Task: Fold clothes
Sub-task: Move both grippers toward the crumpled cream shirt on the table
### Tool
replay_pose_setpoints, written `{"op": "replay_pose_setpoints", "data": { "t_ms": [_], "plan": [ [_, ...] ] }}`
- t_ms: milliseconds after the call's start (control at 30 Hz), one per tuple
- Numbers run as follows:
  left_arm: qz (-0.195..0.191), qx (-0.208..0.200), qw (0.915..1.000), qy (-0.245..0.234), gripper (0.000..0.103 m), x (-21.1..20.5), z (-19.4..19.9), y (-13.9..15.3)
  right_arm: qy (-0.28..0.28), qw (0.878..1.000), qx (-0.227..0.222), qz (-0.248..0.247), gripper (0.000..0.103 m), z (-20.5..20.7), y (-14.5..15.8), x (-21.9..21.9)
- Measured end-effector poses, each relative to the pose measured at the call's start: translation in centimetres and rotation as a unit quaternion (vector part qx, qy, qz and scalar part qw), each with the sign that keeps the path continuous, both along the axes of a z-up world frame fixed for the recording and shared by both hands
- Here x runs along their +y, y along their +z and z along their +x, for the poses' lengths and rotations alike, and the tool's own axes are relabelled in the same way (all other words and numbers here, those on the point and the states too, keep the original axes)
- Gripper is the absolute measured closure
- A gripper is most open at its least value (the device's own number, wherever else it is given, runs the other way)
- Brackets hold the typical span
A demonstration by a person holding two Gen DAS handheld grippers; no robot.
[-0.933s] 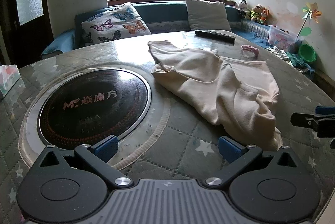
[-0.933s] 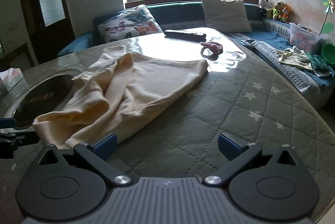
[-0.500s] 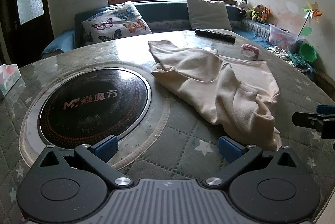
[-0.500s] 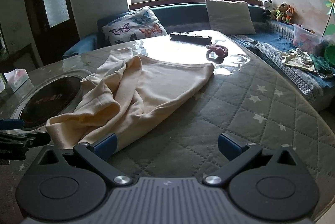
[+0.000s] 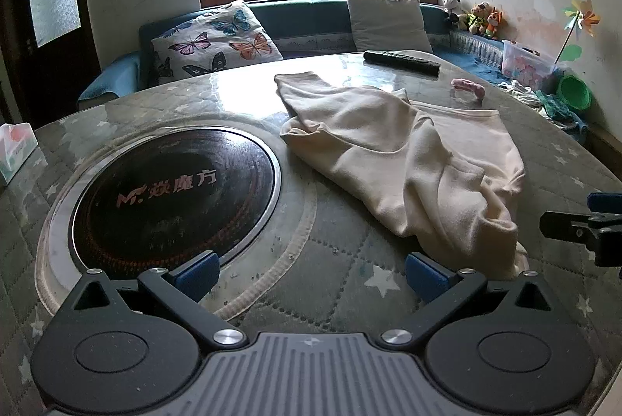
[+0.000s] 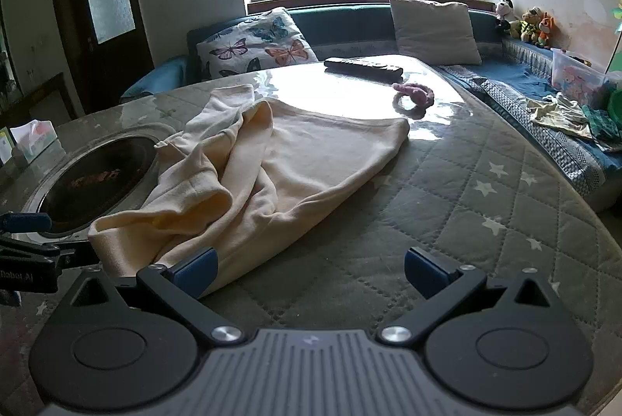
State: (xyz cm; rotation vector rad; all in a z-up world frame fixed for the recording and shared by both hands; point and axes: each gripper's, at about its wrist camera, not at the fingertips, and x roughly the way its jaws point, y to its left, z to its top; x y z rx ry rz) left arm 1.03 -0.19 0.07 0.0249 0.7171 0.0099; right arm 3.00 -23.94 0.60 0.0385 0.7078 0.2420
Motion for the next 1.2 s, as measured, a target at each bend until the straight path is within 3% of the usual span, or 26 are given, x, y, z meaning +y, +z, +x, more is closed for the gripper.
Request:
{"op": "replay_pose_setpoints", "data": {
  "t_ms": [1200],
  "plan": [
    [0.012, 0.031, 0.9994, 0.012, 0.000, 0.0, 1.4, -0.9, 0.016, 1.000, 0.010, -0.014, 0.000, 1.1, -0.7, 0.4]
  ]
}}
